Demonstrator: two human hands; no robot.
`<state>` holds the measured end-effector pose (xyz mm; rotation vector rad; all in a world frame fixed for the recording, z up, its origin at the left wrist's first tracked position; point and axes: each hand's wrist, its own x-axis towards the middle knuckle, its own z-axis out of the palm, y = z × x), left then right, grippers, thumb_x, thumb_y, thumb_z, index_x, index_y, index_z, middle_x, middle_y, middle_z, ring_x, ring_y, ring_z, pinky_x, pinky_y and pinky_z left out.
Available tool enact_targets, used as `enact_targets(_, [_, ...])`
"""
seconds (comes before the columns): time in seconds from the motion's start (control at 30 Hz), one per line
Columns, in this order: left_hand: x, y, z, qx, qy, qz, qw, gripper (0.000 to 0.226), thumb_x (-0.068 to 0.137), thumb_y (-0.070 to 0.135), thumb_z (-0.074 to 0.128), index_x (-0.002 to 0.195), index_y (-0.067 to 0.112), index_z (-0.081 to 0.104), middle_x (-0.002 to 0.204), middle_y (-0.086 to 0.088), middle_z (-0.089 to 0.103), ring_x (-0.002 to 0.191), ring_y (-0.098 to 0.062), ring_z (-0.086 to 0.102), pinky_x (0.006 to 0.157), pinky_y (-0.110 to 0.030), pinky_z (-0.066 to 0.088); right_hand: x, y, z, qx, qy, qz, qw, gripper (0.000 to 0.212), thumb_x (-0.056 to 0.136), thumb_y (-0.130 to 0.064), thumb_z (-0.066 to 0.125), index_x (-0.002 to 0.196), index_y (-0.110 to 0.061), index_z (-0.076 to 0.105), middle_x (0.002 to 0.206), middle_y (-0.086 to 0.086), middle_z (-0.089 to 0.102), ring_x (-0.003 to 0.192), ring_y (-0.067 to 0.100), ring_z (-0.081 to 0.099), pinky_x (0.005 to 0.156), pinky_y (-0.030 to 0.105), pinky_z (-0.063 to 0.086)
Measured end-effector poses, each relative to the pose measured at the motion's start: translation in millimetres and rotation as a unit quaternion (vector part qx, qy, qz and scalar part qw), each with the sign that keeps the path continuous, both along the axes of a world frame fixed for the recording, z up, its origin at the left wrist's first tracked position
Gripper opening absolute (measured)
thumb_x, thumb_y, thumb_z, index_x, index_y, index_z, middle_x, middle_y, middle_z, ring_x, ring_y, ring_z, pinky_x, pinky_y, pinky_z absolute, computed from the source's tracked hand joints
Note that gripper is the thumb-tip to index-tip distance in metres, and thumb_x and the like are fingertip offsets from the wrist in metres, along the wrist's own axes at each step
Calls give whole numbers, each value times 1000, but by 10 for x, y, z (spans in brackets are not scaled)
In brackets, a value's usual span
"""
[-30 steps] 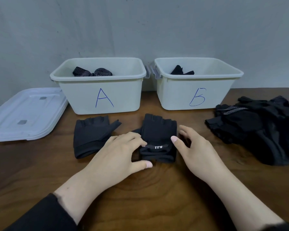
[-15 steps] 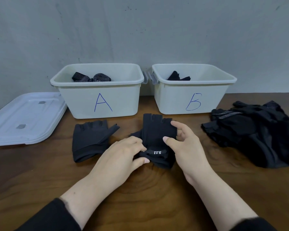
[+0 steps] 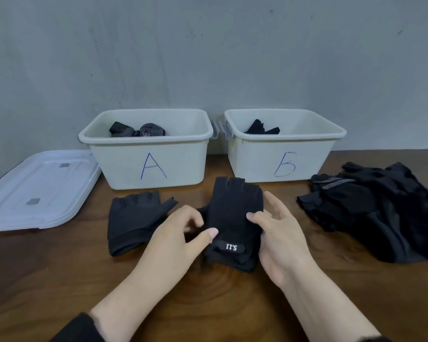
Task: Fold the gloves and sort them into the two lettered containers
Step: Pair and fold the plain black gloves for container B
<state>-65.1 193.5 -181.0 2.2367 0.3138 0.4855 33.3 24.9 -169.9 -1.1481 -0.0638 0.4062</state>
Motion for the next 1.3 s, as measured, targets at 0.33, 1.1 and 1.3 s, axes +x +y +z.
enact_targets(0.33, [315,-276,267,-323,12,-62,944,47,94,18,65,127,47,47,111,14,73,105,-3,68,99,-31,48,13,-92,292,108,-63,45,991,48,92,14,44,130,-8,62,127,18,68,119,36,65,102,54,52])
enact_targets(1.1, [1380,261,1046,198,-185,-3,963,31,96,32,50,121,23,67,106,12,66,104,-9,57,94,-30,44,1385,-596,2331,-335,-247,-11,909,23,95,-13,65,117,-9,69,106,9,77,97,22,75,83,35,57])
enact_targets(1.3, [1557,393,1066,324,-23,-68,943,49,99,47,44,146,33,43,147,18,45,135,-8,41,109,-32,32,2152,-166,2375,-366,-211,-8,906,15,95,-10,67,111,-8,68,107,12,76,90,20,73,70,30,61])
